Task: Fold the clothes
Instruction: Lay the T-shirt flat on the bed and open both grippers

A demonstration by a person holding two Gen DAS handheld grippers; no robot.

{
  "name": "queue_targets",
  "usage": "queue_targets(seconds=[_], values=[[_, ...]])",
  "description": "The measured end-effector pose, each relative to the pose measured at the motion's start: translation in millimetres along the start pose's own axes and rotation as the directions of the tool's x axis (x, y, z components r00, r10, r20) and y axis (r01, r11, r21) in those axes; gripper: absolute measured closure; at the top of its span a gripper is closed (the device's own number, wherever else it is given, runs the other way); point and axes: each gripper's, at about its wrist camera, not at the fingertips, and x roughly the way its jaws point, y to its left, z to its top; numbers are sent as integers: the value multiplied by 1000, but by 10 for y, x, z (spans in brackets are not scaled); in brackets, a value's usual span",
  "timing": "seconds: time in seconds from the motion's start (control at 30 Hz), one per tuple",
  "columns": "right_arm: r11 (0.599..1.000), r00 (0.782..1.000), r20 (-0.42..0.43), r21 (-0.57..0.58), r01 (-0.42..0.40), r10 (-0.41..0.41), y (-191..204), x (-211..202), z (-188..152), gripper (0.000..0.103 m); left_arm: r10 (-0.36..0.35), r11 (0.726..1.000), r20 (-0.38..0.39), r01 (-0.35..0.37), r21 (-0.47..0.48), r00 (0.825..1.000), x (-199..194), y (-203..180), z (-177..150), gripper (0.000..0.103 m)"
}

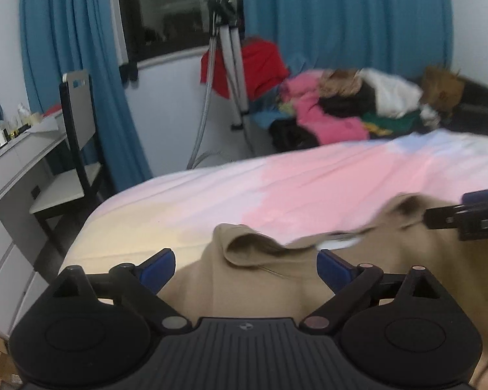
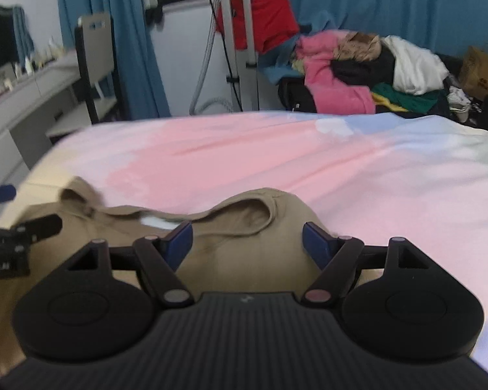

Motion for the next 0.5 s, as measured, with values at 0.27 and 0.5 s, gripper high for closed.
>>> queue_targets(seconds=[0.27,0.5], values=[[993,980,195,102,-59,38,124,-1456,-672,27,-51,985,134,72,-158,990,-1571,32,-580,8],[984,957,286,147,-100,55,147,-2535,-1453,27,-14,946,155,63,-316,988,-2578,172,-1363,8]])
